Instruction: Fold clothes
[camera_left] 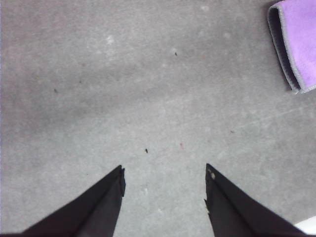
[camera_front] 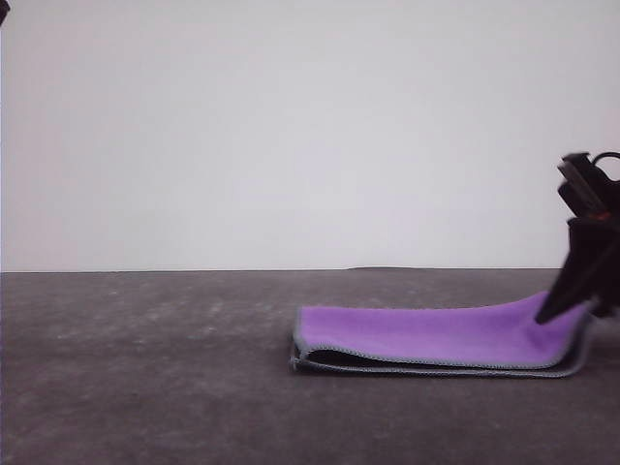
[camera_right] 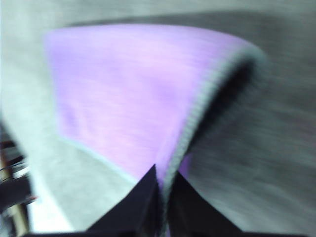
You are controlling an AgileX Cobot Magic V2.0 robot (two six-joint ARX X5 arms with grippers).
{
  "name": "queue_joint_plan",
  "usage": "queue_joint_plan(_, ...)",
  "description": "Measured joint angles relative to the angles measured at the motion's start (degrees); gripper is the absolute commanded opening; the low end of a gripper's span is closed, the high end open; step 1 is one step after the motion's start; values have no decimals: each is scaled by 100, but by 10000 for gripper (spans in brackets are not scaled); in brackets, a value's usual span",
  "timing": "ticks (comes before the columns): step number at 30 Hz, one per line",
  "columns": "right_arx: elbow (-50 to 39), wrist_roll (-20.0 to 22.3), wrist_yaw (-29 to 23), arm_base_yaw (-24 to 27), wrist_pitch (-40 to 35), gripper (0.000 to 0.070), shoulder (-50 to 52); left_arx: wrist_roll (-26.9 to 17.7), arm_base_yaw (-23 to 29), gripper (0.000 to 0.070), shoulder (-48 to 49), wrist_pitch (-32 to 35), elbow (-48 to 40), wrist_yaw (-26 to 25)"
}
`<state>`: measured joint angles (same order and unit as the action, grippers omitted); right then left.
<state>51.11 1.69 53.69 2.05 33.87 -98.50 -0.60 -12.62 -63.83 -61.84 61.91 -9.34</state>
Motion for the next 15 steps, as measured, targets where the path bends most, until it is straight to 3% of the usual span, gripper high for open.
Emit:
queue_joint_plan(6,0,-235,11,-670,-637,7,0,0,0,310,0,2,0,0)
queue_joint_plan(15,0,-1552,-21,-1882,-2454,7,0,0,0,310,0,0,0,0)
